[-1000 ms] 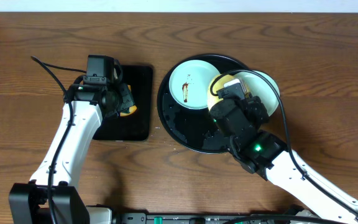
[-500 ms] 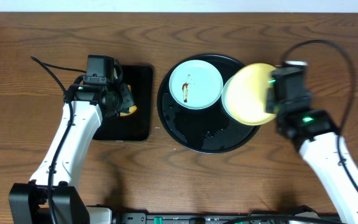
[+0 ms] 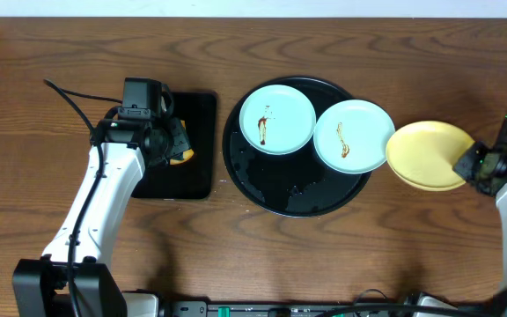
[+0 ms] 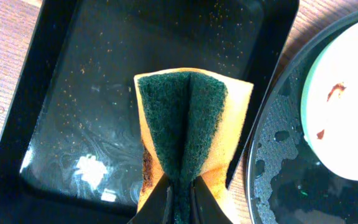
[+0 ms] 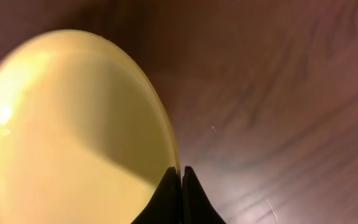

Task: Clean dirty plates on tray and stack at the side
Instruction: 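Lift the yellow plate with the right gripper and place it right of the tray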

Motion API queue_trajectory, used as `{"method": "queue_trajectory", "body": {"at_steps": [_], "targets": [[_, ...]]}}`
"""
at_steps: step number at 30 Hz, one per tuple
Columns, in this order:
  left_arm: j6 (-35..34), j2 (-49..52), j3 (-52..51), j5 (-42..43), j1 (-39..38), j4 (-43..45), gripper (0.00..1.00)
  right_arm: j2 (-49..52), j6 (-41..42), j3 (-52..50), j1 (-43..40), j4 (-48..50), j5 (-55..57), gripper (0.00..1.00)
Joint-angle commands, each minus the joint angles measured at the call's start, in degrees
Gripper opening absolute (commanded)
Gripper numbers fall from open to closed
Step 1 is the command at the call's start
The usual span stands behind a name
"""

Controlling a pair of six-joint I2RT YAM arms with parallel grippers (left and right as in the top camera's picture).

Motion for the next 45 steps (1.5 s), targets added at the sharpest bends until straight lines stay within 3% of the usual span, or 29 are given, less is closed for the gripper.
{"method": "queue_trajectory", "body": {"at_steps": [1, 11, 25, 26, 27, 29, 33, 39, 45], "targets": [[-0.3, -0.4, -0.1, -0.3, 0.3, 0.0, 0.08, 4.5, 1.1, 0.4, -2.3, -0.5, -2.4, 0.01], [-0.3, -0.4, -0.1, -0.3, 0.3, -0.1, 0.08, 12.1, 2.9, 0.4, -5.8, 8.3, -1.9, 0.01], [-0.3, -0.4, -0.1, -0.3, 0.3, -0.5, 0.08, 12.7, 3.2, 0.4, -12.2, 12.7, 7.1, 0.01], [-0.3, -0.4, -0.1, -0.3, 0.3, -0.5, 0.08, 12.7, 3.2, 0.4, -12.2, 12.9, 7.0, 0.03], [-0.3, -0.4, -0.1, -0.3, 0.3, -0.5, 0.08, 12.7, 3.2, 0.4, -12.2, 13.2, 5.7, 0.27], [-0.3, -0.4, -0.1, -0.3, 0.3, -0.5, 0.08, 12.6, 3.2, 0.4, -12.0, 13.9, 0.6, 0.6], [-0.3, -0.4, -0.1, -0.3, 0.3, -0.7, 0.08, 11.4, 1.0, 0.5, -11.6, 14.3, -5.8, 0.65], [-0.3, -0.4, -0.1, -0.3, 0.3, -0.9, 0.08, 5.9, -8.9, 1.3, -7.9, 14.2, -18.4, 0.59], [-0.3, -0.4, -0.1, -0.3, 0.3, -0.9, 0.08, 1.9, -19.1, 2.1, 3.9, 12.5, -26.1, 0.57]]}}
